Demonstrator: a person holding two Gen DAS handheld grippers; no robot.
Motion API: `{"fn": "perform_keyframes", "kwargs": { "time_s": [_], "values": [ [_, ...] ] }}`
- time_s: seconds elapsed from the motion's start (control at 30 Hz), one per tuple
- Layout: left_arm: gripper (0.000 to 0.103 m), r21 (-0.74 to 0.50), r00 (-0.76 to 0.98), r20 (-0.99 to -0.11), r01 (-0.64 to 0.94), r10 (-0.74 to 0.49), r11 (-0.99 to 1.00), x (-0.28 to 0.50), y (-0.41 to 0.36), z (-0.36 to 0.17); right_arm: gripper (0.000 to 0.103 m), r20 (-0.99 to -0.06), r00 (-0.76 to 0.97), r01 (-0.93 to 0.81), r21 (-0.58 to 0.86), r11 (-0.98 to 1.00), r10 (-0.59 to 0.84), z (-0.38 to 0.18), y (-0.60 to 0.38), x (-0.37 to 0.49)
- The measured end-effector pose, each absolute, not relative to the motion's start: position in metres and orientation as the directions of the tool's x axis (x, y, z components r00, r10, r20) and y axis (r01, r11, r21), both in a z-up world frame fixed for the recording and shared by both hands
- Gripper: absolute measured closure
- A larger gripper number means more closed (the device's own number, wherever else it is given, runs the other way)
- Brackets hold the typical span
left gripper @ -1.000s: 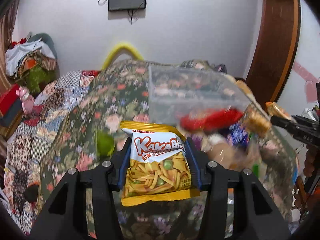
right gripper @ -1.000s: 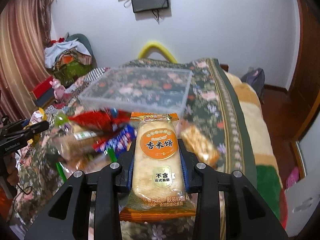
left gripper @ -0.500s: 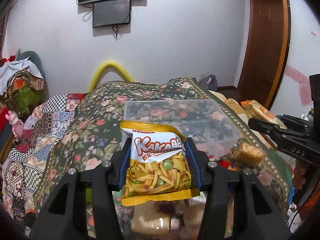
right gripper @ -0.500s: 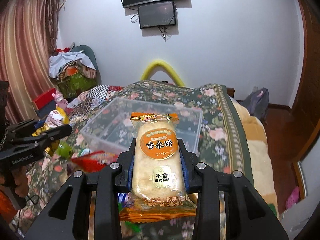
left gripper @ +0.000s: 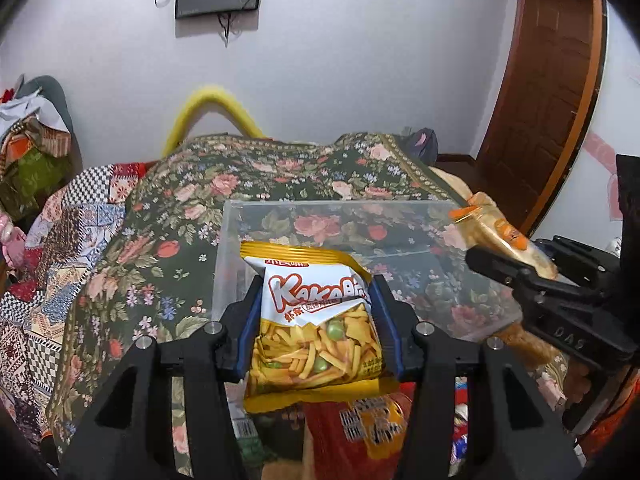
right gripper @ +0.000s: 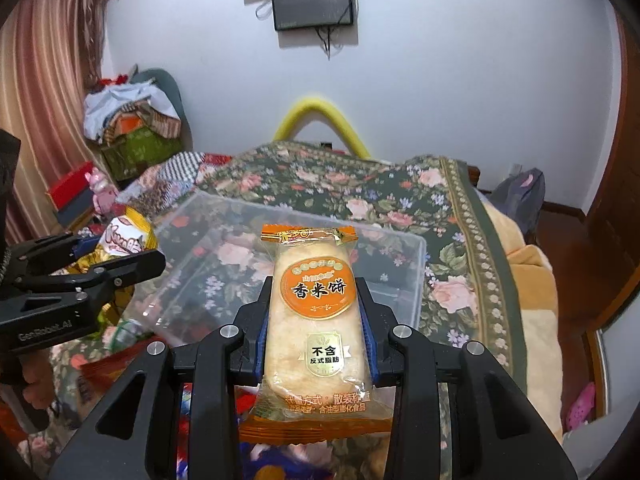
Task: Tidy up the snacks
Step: 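Carry the chip bag with left tool while right tool carries the rice cake into the clear box, then open both tools to release the snacks into the box, then grasp the green jelly cup with left tool while right tool grasps the puffed snack bag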
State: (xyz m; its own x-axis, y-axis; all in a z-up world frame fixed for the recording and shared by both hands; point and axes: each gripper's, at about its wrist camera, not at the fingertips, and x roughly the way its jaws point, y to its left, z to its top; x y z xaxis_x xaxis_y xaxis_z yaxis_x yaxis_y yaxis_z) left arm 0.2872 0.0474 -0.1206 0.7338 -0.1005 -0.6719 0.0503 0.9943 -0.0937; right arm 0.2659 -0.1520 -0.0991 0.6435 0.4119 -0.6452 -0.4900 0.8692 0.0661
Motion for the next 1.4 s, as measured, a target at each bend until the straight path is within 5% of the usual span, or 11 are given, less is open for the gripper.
{"fn": "perform_keyframes", "kwargs": {
  "time_s": [0.4,0.53,0.6,0.67,1.13,1.4],
  "values": [
    [0.051,-0.091,0.660,-0.740,0.089,-0.127,0.992,0.315,0.044,-0.143,0.069,-0.744,0.526,-0.535,0.085,0.840,0.411,-0.127,-0.138,0.284],
    [0.047,-0.113,0.649,-0.750,0.069,-0.130,0.991,0.316,0.049,-0.146,0.063,-0.741,0.533,-0.527,0.087,0.845,0.408,-0.126,-0.139,0.281],
    [0.044,-0.114,0.661,-0.741,0.056,-0.122,0.992,0.314,0.052,-0.143,0.048,-0.738,0.542,-0.520,0.082,0.850,0.403,-0.123,-0.139,0.281],
    [0.040,-0.110,0.673,-0.731,0.049,-0.114,0.993,0.310,0.054,-0.139,0.044,-0.728,0.561,-0.516,0.066,0.854,0.395,-0.119,-0.139,0.279],
    [0.035,-0.064,0.762,-0.647,-0.032,-0.017,0.997,0.249,0.093,-0.094,0.036,-0.643,0.645,-0.503,0.049,0.863,0.412,-0.080,-0.164,0.241],
    [0.034,-0.029,0.727,-0.684,-0.114,0.063,0.993,0.211,0.137,-0.107,0.036,-0.653,0.652,-0.470,0.050,0.881,0.385,-0.086,-0.190,0.218]
  ]
}}
